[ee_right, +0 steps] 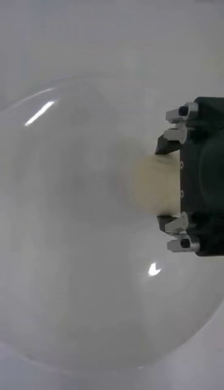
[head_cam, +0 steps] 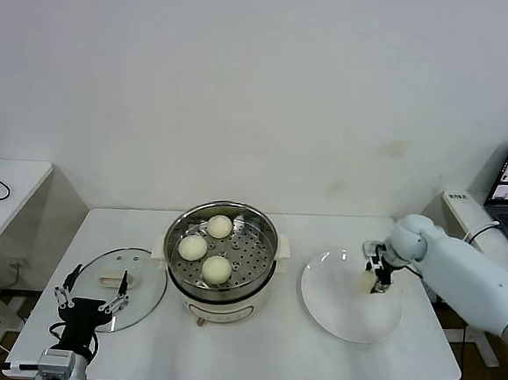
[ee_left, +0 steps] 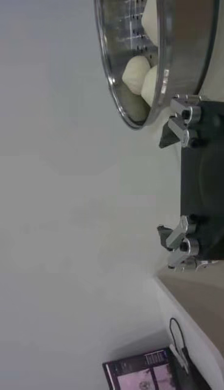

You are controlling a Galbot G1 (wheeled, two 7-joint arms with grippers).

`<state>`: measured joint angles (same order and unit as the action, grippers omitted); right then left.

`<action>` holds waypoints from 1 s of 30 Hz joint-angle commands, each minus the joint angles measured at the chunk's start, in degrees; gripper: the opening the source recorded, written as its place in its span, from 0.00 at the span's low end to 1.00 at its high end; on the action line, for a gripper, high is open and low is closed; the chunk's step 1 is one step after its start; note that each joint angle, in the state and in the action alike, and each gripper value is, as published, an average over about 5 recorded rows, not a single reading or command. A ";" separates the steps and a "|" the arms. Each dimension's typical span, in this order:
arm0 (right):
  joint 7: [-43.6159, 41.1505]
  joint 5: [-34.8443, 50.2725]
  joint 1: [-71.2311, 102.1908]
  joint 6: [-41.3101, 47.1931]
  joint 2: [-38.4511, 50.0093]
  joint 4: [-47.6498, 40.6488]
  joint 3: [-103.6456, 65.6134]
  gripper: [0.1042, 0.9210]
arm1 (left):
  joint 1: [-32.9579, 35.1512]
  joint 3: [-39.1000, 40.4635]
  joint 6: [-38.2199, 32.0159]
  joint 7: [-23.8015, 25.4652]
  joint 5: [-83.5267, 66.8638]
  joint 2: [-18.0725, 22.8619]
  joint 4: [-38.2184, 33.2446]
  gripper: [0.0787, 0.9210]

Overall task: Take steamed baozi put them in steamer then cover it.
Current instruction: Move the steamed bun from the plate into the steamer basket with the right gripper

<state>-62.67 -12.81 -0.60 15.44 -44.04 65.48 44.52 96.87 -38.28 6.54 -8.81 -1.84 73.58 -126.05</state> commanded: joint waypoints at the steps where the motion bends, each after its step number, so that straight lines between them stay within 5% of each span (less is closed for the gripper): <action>1: -1.25 8.39 -13.14 2.35 2.80 8.09 8.05 0.64 | -0.17 0.14 0.01 -0.02 -0.02 -0.08 -0.04 0.88; 18: 2.95 29.99 -41.36 9.89 -9.32 15.01 27.84 0.65 | -1.16 0.63 0.05 -0.03 -0.53 -0.60 0.69 0.88; 30: 8.77 37.61 -33.05 15.34 -26.20 9.45 25.97 0.66 | -1.40 0.03 0.20 -0.01 -0.73 -0.78 0.77 0.88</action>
<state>-57.48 17.24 -34.52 26.94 -58.14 77.56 68.54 95.28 -38.02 6.72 -8.83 -2.51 72.83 -125.16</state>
